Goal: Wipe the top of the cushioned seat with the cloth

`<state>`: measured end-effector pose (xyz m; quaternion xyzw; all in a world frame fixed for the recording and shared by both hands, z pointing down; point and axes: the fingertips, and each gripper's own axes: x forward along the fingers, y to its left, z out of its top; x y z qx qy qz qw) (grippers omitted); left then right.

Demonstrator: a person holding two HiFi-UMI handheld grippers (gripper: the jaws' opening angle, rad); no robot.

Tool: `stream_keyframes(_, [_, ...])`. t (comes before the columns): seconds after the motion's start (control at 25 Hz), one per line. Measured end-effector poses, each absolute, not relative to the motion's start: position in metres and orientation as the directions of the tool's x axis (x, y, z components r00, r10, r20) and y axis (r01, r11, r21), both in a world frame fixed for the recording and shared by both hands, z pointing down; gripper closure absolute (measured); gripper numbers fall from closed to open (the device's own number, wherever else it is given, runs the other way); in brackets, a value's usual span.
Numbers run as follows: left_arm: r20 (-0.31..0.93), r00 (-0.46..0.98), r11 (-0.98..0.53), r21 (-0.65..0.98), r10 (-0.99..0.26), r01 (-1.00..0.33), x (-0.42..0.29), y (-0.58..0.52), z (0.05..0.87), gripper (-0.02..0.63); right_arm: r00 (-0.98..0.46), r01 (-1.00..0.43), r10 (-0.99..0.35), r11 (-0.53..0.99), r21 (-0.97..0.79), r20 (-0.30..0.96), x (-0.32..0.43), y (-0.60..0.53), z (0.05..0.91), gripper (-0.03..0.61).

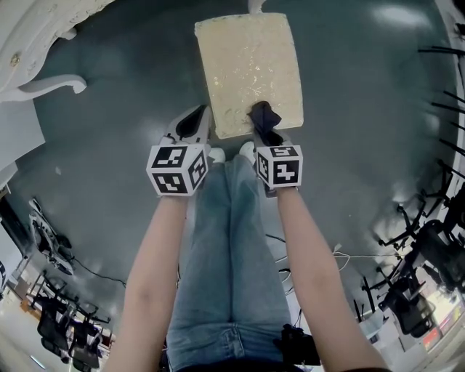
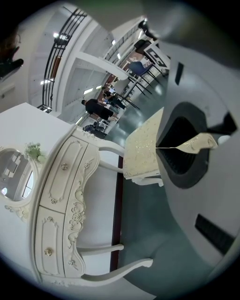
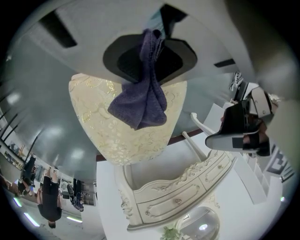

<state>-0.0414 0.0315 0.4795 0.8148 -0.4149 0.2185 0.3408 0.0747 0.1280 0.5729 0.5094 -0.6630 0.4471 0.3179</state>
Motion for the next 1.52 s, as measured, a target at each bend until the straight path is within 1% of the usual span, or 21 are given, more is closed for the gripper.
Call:
stream_keyframes(0.24, [0.641, 0.548, -0.399, 0.379, -0.537, -0.835, -0.052, 0.032, 0.482, 0.609, -0.294, -0.956, -0.372, 0.117, -0.269, 0.881, 0.061, 0.129, 0.573, 0.532])
stream_keyframes(0.48, [0.644, 0.541, -0.385, 0.382, -0.541, -0.84, -0.058, 0.032, 0.485, 0.609, -0.304, -0.953, -0.361, 0.119, -0.28, 0.882, 0.051, 0.128, 0.574, 0.532])
stream_keyframes(1.08, [0.655, 0.511, -0.349, 0.374, -0.556, -0.859, -0.083, 0.032, 0.487, 0.609, -0.363, -0.927, -0.311, 0.221, -0.304, 0.879, 0.013, 0.129, 0.574, 0.532])
stream_keyframes(1.52, [0.659, 0.495, -0.316, 0.381, -0.566, -0.869, -0.096, 0.039, 0.49, 0.609, -0.393, -0.914, -0.296, 0.233, -0.333, 0.871, -0.004, 0.131, 0.575, 0.532])
